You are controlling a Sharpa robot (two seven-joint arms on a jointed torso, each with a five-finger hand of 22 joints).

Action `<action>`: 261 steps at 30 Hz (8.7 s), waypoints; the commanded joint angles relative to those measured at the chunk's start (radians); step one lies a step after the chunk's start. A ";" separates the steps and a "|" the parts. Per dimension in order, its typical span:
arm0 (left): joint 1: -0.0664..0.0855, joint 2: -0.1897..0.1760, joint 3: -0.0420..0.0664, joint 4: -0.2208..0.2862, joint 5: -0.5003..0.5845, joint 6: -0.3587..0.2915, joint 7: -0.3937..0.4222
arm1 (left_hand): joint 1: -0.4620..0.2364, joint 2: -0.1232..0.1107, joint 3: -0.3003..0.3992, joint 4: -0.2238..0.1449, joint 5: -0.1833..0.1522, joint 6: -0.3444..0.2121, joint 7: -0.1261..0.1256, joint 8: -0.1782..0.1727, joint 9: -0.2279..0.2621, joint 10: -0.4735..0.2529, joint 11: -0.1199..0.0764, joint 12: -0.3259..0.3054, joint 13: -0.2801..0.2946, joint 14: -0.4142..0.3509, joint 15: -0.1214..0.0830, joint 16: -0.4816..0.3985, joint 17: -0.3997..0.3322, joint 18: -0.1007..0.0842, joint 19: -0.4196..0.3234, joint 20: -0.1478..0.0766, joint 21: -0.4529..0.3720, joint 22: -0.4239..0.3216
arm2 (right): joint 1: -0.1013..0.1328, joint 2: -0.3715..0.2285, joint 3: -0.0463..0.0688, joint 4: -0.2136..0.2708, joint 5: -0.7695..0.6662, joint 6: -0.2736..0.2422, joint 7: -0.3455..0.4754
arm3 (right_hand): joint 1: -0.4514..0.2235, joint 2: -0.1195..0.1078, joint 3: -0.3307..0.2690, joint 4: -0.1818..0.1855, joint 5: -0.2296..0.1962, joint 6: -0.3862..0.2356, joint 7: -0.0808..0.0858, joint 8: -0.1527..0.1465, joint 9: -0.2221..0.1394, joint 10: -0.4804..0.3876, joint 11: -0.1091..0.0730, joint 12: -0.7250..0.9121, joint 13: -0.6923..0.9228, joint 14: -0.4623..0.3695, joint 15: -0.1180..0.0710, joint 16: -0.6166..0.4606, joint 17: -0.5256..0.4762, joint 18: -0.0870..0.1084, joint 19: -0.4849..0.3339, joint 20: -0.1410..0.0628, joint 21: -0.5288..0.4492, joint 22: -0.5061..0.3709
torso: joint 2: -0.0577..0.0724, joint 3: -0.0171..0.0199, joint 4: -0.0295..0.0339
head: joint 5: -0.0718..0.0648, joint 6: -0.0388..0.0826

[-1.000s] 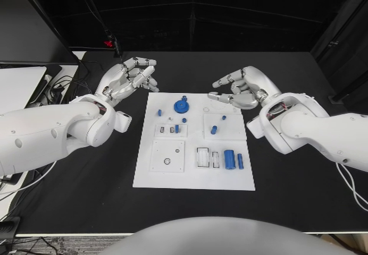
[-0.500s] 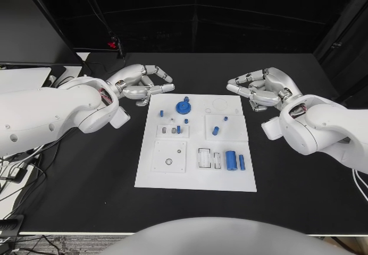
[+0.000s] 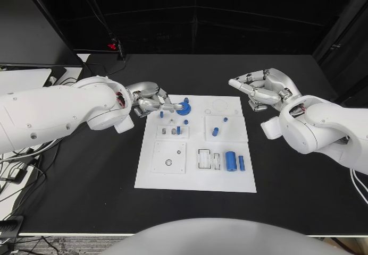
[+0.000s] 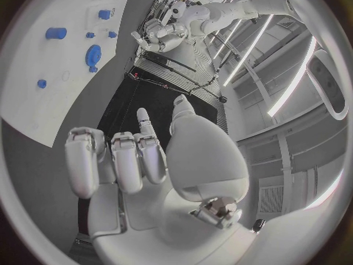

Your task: Assemble the parts on the task board

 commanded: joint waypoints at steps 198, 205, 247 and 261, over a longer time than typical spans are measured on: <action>-0.031 0.202 0.001 -0.144 -0.024 0.182 -0.361 | 0.337 0.124 0.117 -0.014 0.347 0.045 -0.069 -0.020 0.463 0.104 -0.070 0.003 0.263 0.105 -0.072 0.001 0.263 -0.006 0.106 -0.073 0.003 0.262 | -0.009 0.028 -0.009 -0.061 0.032 0.020 -0.085 | -0.062 0.060 -0.046 0.000 0.015 -0.055 -0.007 0.059 0.000 0.104 0.003 0.003 0.263 0.104 0.006 0.002 0.263 -0.017 0.056 0.005 0.004 0.236 | -0.001 0.0018 0.0036 | -0.036 -0.034; -0.028 0.171 0.001 -0.121 -0.024 0.192 -0.368 | 0.336 0.125 0.121 -0.008 0.348 0.047 -0.067 -0.021 0.466 0.104 -0.069 0.003 0.263 0.105 -0.073 0.001 0.263 -0.006 0.106 -0.073 0.003 0.262 | -0.010 0.028 -0.010 -0.063 0.032 0.019 -0.089 | -0.062 0.060 -0.046 0.000 0.015 -0.055 -0.007 0.059 0.000 0.104 0.003 0.003 0.263 0.104 0.006 0.002 0.263 -0.017 0.056 0.005 0.004 0.236 | -0.001 0.0018 0.0039 | -0.037 -0.034; -0.029 0.218 0.001 -0.184 -0.024 0.253 -0.439 | 0.319 0.119 0.125 -0.002 0.326 0.047 -0.064 -0.033 0.473 0.104 -0.066 0.003 0.263 0.105 -0.071 0.001 0.263 -0.006 0.106 -0.073 0.003 0.262 | -0.012 0.030 -0.011 -0.054 0.032 0.024 -0.066 | -0.068 0.063 -0.051 0.001 0.016 -0.061 -0.008 0.060 -0.001 0.104 0.002 0.003 0.263 0.104 0.005 0.002 0.263 -0.017 0.054 0.004 0.002 0.235 | 0.000 0.0010 0.0022 | -0.038 -0.034; -0.031 0.219 0.001 -0.186 -0.024 0.254 -0.446 | 0.313 0.117 0.124 0.000 0.317 0.047 -0.063 -0.036 0.475 0.104 -0.065 0.003 0.263 0.105 -0.071 0.001 0.263 -0.006 0.106 -0.073 0.003 0.262 | -0.012 0.031 -0.011 -0.052 0.032 0.030 -0.064 | -0.070 0.064 -0.052 0.001 0.016 -0.062 -0.008 0.061 -0.002 0.104 0.002 0.003 0.263 0.104 0.004 0.002 0.263 -0.016 0.053 0.003 0.001 0.235 | 0.000 0.0014 0.0027 | -0.035 -0.034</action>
